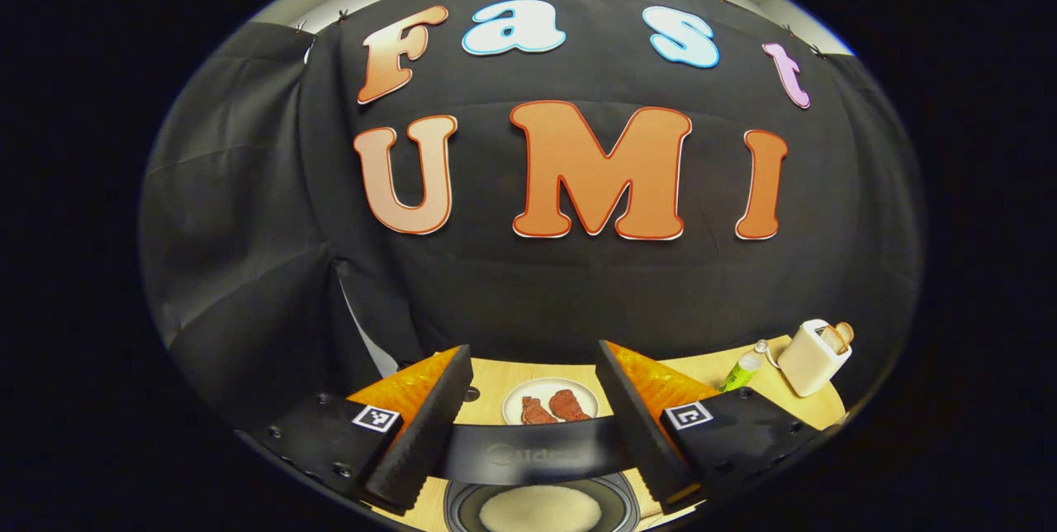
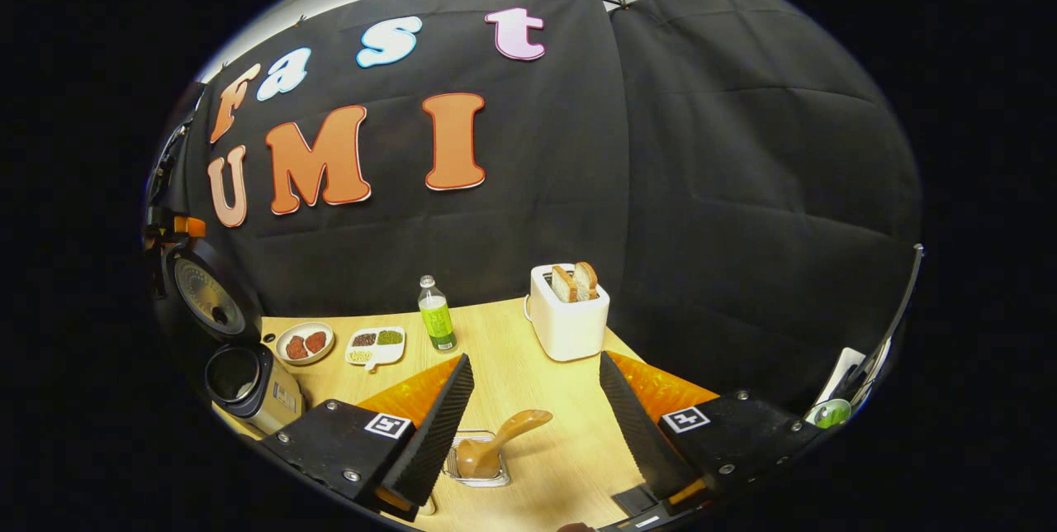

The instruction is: Close the left gripper, press the button to open the rice cooker; take a wooden spoon from the chopstick holder with the right hand, scoop a spoonful of rice and pour it into the rice cooker, then put the wooden spoon back into the chopstick holder.

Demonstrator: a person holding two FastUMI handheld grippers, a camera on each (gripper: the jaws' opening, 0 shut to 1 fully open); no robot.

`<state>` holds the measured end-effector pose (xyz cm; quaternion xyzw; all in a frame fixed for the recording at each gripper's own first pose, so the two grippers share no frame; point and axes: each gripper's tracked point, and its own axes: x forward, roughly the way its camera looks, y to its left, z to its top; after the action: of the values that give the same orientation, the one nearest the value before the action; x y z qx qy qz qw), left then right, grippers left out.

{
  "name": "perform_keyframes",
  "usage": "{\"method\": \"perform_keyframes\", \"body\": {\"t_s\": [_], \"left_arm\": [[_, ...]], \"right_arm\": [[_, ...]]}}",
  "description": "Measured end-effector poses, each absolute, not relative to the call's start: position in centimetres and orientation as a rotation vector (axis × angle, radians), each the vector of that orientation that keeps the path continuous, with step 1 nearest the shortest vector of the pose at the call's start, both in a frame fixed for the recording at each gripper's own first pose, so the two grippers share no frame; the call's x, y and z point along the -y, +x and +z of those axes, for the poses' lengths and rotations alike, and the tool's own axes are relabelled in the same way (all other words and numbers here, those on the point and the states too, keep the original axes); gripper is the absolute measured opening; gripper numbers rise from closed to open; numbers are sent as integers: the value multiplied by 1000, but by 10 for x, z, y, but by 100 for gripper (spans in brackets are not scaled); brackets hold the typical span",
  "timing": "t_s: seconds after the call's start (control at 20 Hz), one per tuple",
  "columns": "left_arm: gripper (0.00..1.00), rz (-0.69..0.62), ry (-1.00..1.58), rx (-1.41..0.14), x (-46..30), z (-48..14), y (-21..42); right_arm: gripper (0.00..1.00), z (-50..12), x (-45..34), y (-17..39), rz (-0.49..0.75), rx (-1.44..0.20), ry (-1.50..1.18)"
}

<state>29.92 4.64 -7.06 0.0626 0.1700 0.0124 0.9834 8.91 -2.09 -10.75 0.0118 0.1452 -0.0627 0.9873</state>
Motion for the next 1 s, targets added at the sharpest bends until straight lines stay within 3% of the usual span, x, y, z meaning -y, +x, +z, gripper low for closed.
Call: {"method": "perform_keyframes", "body": {"t_s": [0.5,1.0], "left_arm": [[100,-31,117,-368,-41,-95,226],[98,-16,97,-431,-44,-168,152]], "right_arm": [[95,-105,0,81,-71,-286,16],[95,-104,-13,69,-12,-281,4]]}}
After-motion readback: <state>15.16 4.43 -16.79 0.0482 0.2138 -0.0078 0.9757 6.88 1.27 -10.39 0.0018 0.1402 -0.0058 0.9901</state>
